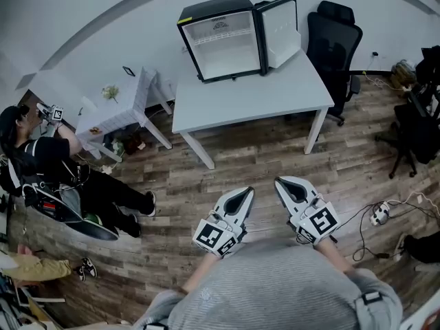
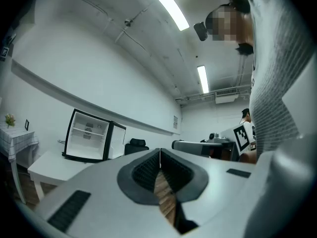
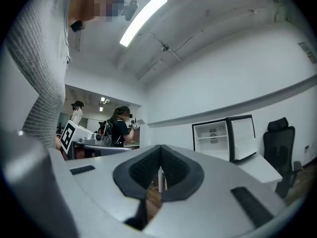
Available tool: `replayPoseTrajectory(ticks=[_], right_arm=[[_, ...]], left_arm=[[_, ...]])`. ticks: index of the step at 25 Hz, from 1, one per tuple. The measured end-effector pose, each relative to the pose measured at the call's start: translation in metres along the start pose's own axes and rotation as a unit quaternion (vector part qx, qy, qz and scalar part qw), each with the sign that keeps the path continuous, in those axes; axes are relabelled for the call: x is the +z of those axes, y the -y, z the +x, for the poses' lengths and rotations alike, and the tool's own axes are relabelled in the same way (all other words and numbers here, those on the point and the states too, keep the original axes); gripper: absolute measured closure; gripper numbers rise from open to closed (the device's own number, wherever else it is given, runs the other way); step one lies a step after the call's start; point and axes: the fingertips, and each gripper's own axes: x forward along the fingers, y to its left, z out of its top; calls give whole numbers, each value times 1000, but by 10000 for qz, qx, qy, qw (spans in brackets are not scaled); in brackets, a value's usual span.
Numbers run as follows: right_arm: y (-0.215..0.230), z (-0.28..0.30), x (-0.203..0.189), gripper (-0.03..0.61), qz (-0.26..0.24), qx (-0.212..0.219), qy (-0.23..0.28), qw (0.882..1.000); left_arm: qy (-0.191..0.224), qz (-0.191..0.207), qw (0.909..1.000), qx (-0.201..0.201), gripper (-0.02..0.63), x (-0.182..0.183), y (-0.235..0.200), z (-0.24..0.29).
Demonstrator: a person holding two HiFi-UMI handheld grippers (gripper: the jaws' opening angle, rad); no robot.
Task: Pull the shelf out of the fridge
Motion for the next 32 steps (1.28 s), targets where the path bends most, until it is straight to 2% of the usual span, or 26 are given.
replayPoseTrajectory(ticks=[14,23,32], right_arm=[[9,-1,2,565,100,-10,46,9999],[17,-2,-7,565,178,-52,-53,9998],[47,38,-9,565,120,-246,16,9996]], left_arm=[[-20,-8,10000,80,601,1,0,3],[-121,-167,9997,105,600,-10,-1,9],[-37,-211,9998,1,601,-6,-50,38]])
